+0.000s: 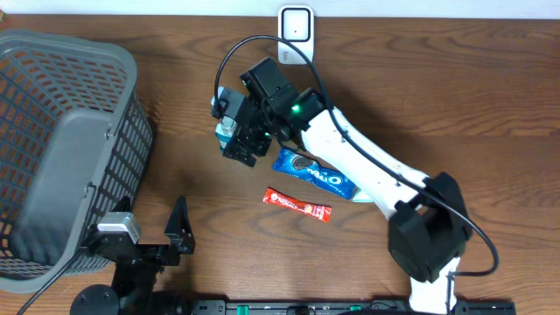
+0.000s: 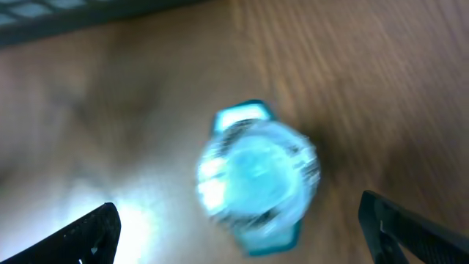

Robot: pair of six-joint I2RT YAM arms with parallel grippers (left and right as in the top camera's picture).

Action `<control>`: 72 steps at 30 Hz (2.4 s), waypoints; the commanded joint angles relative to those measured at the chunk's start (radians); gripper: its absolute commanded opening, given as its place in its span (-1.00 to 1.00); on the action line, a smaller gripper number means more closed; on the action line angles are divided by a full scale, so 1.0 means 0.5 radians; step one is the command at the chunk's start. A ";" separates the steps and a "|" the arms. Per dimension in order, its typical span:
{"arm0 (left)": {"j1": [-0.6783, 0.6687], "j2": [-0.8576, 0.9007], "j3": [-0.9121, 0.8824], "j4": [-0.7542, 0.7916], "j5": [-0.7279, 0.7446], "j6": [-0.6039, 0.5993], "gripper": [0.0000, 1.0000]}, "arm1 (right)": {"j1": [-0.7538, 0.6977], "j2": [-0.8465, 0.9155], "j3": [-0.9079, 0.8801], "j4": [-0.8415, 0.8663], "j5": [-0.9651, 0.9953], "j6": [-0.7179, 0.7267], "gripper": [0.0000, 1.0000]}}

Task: Scan the item barcode
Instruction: 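Reach the right gripper to the teal bottle and grasp its body, then lift the teal bottle and carry it to the white scanner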

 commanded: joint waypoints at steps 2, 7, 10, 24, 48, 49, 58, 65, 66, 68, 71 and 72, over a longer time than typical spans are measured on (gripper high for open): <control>0.010 0.005 0.003 -0.007 0.032 0.027 0.96 | 0.009 0.076 0.031 0.098 0.109 -0.031 0.99; 0.010 0.005 0.003 -0.044 0.032 0.027 0.96 | 0.014 0.141 0.031 0.195 0.082 -0.031 0.99; 0.010 0.005 0.002 -0.060 0.032 0.028 0.96 | 0.032 0.211 0.031 0.248 0.056 -0.017 0.99; 0.010 0.005 -0.010 -0.146 0.031 0.027 0.96 | 0.060 0.240 0.031 0.359 0.050 0.007 -0.09; 0.010 0.005 -0.010 -0.175 0.031 0.027 0.96 | -0.030 0.243 0.542 -0.255 -0.186 0.262 -0.80; 0.010 0.005 -0.010 -0.175 0.031 0.027 0.96 | -0.040 0.243 0.596 -0.343 -0.230 0.262 -0.80; 0.010 0.005 -0.010 -0.174 0.031 0.027 0.96 | -0.159 0.243 0.961 -1.099 -0.370 0.262 -0.78; 0.010 0.005 -0.010 -0.175 0.031 0.027 0.96 | -0.259 0.243 1.014 -1.361 -0.370 0.261 -0.83; 0.010 0.005 -0.010 -0.173 0.022 0.027 0.96 | -0.271 0.243 1.014 -1.376 -0.370 0.261 -0.83; 0.010 0.005 -0.010 -0.117 0.015 0.026 0.96 | -0.297 0.243 1.014 -1.387 -0.370 0.261 -0.84; 0.010 0.020 -0.010 0.018 0.017 0.027 0.96 | -0.319 0.243 1.015 -1.387 -0.370 0.261 -0.83; 0.010 0.027 -0.010 0.006 0.016 0.029 0.96 | -0.321 0.243 1.015 -1.387 -0.370 0.261 -0.82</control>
